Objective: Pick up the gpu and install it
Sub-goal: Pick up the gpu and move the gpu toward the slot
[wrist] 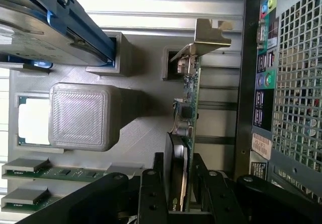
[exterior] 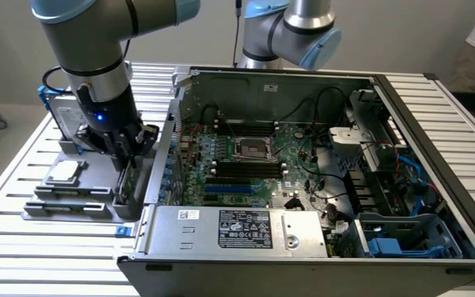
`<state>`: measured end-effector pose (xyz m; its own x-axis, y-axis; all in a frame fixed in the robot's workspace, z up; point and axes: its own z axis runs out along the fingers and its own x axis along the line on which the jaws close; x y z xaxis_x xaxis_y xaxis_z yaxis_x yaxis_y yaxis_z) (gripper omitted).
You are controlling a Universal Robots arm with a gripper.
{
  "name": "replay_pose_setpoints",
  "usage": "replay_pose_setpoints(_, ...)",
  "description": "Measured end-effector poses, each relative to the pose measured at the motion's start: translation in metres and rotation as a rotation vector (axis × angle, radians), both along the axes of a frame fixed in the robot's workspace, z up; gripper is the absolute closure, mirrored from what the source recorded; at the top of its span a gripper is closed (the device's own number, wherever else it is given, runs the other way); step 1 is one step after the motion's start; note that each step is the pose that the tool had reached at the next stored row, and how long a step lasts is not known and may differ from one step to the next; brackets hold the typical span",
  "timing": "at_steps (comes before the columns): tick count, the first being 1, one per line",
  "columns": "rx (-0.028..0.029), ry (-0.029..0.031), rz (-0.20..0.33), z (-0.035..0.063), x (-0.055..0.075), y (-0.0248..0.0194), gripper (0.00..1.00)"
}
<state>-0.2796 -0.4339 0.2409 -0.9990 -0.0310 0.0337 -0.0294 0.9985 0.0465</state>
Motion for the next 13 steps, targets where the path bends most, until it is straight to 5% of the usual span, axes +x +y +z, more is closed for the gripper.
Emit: replay_pose_setpoints(13,0.0002,-0.0002,-0.007,0.0,0.0003,0.0,0.74)
